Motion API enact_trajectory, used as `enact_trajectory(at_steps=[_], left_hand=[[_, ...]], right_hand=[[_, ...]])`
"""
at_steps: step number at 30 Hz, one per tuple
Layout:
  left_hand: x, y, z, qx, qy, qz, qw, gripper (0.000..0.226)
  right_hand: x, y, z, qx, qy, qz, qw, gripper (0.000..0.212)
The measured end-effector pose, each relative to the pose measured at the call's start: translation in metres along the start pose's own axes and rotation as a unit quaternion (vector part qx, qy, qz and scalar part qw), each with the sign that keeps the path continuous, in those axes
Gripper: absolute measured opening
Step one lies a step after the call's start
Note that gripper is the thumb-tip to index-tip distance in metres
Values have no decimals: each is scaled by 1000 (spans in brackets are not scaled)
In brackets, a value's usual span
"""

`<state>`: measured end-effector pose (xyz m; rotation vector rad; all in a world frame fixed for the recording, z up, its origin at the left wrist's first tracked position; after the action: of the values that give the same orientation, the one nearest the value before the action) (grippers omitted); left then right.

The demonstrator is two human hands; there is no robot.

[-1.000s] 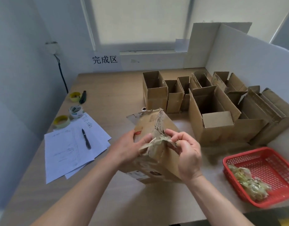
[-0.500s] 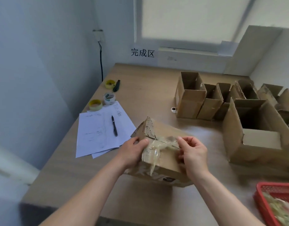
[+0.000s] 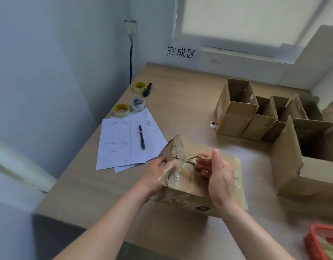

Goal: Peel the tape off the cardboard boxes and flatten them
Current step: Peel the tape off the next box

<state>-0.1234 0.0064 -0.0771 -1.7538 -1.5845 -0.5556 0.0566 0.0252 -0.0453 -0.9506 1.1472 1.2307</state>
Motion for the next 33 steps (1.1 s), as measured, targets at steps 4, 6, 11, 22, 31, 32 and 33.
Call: enact_trajectory(at_steps=[4,6,11,22,31,32,33], left_hand=[[-8,-4,8,0,-18,-11,1000,55],[-8,-4,9,-4,-19,-14,1000,61],[-5,-2,13,-24,-15,-19,999,47],[-4,-8,25,-29,-29,-19,999,64],[6,-7,23,-42,-28,-21,999,73],[6,-7,23,-42,-26,-23,999,74],[7,-7,22,-43,-23,-19,999,75]], right_hand=[[-5,4,3,-71,-55,-69,994,39],[-12,9,4,-122,-128,-137,975,64],[-19,26,11,-211,-222,-234,923,95],[-18,35,21,-250,-270,-330,869,46],[-23,36,29,-240,-218,-249,913,48],[-21,32,26,-236,-213,-245,916,54],[-19,28,23,-237,-217,-243,915,62]])
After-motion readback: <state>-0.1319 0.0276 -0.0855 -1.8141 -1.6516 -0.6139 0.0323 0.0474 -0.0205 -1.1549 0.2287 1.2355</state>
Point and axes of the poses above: each hand's wrist, its own z-axis towards the middle knuckle, its own y-axis out of the palm, x = y × z, the point moved 6 cm from there along z, towards the middle knuckle, and after that the axes turned 15 degrees about -y, right-handed, at the moved point
